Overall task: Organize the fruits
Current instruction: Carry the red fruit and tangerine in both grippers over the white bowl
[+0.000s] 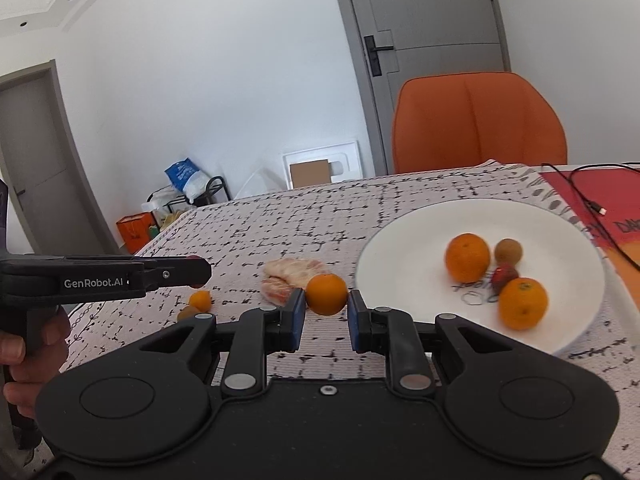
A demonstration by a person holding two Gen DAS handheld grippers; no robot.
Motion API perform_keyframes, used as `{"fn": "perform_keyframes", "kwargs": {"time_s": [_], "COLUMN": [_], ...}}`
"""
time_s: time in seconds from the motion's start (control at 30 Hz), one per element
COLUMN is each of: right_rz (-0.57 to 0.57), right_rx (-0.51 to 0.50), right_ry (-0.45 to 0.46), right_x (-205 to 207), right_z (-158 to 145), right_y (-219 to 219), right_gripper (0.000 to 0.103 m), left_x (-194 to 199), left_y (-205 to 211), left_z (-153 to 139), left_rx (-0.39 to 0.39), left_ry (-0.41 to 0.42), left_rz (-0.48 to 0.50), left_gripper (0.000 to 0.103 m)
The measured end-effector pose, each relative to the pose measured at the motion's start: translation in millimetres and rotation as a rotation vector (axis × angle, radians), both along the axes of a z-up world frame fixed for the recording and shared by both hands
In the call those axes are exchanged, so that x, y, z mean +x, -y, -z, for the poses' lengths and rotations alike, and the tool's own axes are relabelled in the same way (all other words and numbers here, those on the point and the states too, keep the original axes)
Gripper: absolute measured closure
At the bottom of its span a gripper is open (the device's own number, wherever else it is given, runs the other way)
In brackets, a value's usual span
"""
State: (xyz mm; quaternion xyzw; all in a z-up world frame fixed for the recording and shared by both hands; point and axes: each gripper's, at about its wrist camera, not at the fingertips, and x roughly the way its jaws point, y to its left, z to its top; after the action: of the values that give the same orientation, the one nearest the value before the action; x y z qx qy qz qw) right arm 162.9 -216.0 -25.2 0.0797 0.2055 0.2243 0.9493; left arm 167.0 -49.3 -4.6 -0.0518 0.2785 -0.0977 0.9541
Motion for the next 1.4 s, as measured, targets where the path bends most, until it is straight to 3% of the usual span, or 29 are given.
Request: {"fn": "perform_keyframes", "kwargs": {"time_s": [0.83,1.4], "right_rz": [0.155,0.163], "right_rx": [0.072,0.069], "right_ry": [-0.004,-0.015], "right_x": [-7,-4], "right_z": [13,13], "right_y": [83,94], "right_gripper": [0.082,0.082], "left_x": [32,46], "left_y": [77,107], "left_z": [-4,0], "left_rx": [0.049,0.071], "left_ry": [0.0,-0.005], "left_rz": [0.128,0.193], "left_gripper": [0.081,0.077]}}
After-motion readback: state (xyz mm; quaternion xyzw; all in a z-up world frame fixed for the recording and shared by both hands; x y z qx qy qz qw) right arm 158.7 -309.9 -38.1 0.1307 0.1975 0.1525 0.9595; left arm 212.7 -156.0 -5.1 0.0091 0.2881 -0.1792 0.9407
